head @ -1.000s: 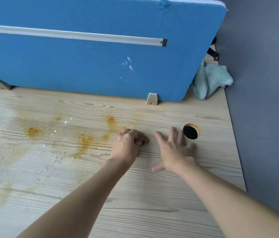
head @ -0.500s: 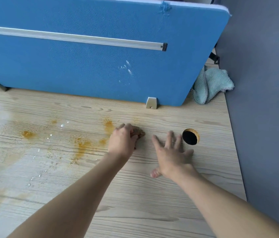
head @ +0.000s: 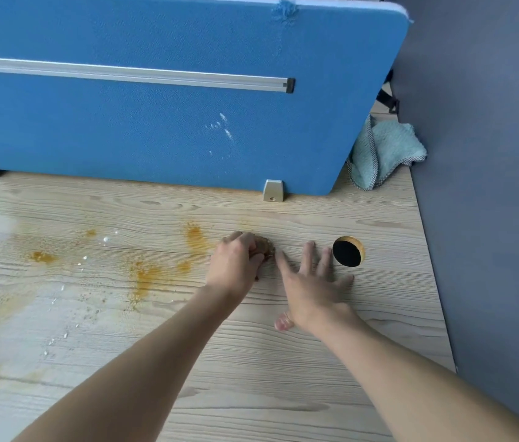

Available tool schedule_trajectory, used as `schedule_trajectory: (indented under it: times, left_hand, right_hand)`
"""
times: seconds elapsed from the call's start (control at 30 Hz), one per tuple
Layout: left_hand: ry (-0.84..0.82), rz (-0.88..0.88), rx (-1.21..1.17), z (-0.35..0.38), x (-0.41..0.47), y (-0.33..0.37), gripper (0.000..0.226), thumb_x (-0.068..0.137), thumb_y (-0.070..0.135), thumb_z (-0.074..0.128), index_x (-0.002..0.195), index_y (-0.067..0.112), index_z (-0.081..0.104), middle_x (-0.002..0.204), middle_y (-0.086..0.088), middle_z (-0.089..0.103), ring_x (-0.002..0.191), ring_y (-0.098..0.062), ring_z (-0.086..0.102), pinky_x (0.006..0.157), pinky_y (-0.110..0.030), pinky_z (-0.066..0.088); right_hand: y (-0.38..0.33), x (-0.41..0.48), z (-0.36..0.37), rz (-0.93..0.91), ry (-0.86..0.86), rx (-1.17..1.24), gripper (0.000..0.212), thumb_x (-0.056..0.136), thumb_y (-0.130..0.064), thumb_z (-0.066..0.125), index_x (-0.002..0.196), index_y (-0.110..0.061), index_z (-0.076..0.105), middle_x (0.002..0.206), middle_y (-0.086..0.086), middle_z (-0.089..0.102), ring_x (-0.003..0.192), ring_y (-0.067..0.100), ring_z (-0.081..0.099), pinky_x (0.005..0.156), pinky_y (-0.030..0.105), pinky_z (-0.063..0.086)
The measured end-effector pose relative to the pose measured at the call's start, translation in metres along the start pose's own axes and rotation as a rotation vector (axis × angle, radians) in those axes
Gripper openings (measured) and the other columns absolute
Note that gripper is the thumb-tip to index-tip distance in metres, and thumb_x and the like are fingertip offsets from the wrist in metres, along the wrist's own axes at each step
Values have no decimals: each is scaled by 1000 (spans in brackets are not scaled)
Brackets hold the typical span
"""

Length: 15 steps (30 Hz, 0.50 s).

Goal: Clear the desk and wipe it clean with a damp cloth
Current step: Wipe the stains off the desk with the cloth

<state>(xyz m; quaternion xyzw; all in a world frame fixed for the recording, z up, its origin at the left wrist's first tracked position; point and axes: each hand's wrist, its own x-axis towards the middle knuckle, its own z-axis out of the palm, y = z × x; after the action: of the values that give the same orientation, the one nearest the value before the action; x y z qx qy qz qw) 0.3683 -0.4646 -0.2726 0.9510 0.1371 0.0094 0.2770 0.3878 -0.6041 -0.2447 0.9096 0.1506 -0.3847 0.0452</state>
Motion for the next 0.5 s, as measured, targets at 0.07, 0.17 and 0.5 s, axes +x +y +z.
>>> schedule_trajectory:
  times: [0.07, 0.17, 0.5]
  left_hand:
    - [16, -25, 2, -5, 9, -8, 13, 88, 16, 69, 91, 6, 62, 96, -8, 61, 89, -28, 56, 70, -33, 42]
    - [79, -114, 40, -11, 25, -12, 15, 90, 18, 69, 96, 7, 62, 98, -9, 62, 83, -23, 51, 69, -31, 36]
    - [95, -90, 26, -11, 42, -12, 16, 89, 17, 69, 98, 5, 64, 99, -11, 64, 88, -29, 56, 69, -31, 39]
  right_hand:
    - [2, -1, 0, -10, 15, 0, 134, 71, -47, 87, 155, -37, -17, 158, 19, -35, 145, 50, -26, 106, 81, 12]
    - [2, 0, 0, 1, 29, 9, 137, 68, -48, 89, 156, -30, -16, 159, 17, -32, 146, 48, -24, 107, 81, 12]
    - [1, 2, -1, 6, 1, 2, 141, 68, -50, 88, 155, -29, -21, 157, 17, -37, 145, 49, -26, 106, 81, 12]
